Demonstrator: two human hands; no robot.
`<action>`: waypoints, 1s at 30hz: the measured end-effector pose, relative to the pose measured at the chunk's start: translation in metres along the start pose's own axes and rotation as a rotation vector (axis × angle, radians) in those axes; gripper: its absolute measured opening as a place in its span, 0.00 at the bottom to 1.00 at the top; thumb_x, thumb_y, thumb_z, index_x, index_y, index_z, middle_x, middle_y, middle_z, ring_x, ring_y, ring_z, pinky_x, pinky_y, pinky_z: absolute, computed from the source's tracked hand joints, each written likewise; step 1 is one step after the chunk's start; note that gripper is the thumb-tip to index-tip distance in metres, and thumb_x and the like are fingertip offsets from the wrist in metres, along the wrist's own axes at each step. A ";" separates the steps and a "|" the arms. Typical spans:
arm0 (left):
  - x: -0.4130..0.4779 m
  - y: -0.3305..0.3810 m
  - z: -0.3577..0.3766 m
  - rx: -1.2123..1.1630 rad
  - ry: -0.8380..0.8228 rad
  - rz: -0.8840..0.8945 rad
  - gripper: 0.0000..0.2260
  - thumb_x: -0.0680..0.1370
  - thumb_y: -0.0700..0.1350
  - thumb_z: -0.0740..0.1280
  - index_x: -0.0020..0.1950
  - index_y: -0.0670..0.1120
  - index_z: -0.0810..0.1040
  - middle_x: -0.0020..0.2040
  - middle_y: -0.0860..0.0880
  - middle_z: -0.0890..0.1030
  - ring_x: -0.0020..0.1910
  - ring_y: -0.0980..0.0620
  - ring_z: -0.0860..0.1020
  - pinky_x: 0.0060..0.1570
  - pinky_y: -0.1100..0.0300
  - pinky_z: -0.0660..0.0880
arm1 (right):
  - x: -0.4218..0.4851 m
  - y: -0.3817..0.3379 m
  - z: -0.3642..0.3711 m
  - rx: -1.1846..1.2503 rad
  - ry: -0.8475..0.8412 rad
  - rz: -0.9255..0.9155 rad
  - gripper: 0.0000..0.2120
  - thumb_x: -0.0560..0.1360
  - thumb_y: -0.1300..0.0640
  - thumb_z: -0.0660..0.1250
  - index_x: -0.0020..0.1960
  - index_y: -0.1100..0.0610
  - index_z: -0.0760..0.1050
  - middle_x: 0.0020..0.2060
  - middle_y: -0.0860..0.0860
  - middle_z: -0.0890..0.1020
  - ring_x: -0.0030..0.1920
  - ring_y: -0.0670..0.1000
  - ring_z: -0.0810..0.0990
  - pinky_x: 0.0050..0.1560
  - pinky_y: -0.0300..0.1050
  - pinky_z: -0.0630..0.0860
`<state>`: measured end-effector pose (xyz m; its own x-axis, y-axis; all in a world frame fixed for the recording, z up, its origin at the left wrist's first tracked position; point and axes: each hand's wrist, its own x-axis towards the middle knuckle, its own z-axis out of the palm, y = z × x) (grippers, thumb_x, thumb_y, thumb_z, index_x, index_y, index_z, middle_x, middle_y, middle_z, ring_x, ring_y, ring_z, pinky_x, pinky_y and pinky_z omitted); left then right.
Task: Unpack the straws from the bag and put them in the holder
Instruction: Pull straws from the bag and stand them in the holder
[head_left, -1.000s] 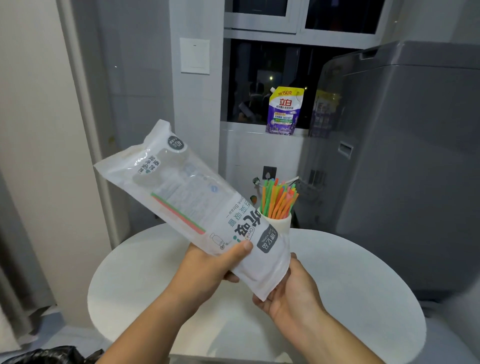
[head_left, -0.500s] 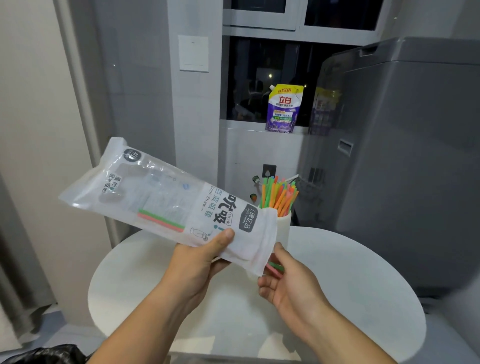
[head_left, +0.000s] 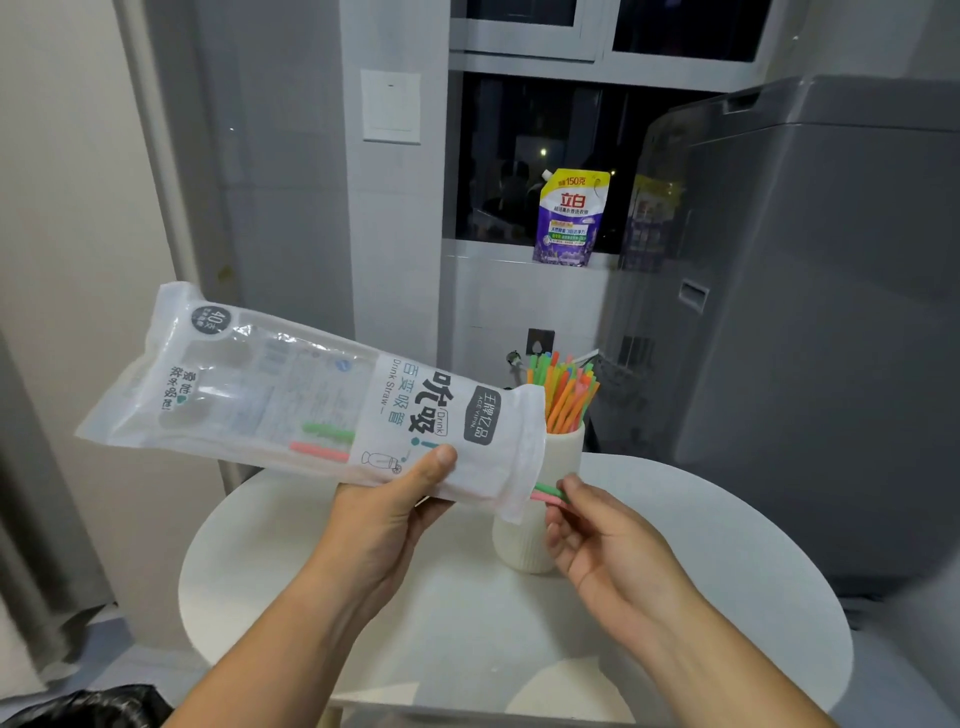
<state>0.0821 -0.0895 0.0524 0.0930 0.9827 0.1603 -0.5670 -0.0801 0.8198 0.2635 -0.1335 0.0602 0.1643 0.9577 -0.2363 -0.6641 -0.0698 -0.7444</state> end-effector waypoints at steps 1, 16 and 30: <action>0.000 0.000 0.000 -0.012 0.009 -0.007 0.23 0.71 0.37 0.72 0.66 0.46 0.80 0.60 0.46 0.87 0.59 0.47 0.85 0.53 0.53 0.84 | 0.000 -0.002 0.000 0.018 -0.009 0.003 0.04 0.78 0.63 0.67 0.47 0.64 0.78 0.34 0.56 0.82 0.29 0.48 0.80 0.30 0.38 0.80; -0.004 -0.010 0.011 -0.219 0.055 -0.114 0.23 0.74 0.39 0.71 0.69 0.46 0.79 0.62 0.47 0.86 0.58 0.50 0.85 0.51 0.53 0.85 | -0.001 0.003 0.015 0.266 -0.048 0.024 0.08 0.73 0.65 0.70 0.52 0.66 0.79 0.38 0.57 0.80 0.34 0.47 0.75 0.30 0.35 0.78; 0.002 -0.004 0.006 -0.461 0.179 -0.189 0.24 0.77 0.40 0.71 0.74 0.44 0.76 0.61 0.46 0.87 0.54 0.50 0.87 0.42 0.56 0.85 | 0.002 -0.058 0.015 -0.203 0.038 -0.456 0.05 0.78 0.61 0.69 0.46 0.62 0.80 0.35 0.54 0.83 0.36 0.48 0.81 0.39 0.40 0.82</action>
<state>0.0897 -0.0882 0.0526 0.1099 0.9893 -0.0963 -0.8587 0.1433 0.4920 0.2916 -0.1239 0.1120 0.4339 0.8927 0.1218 -0.3639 0.2973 -0.8827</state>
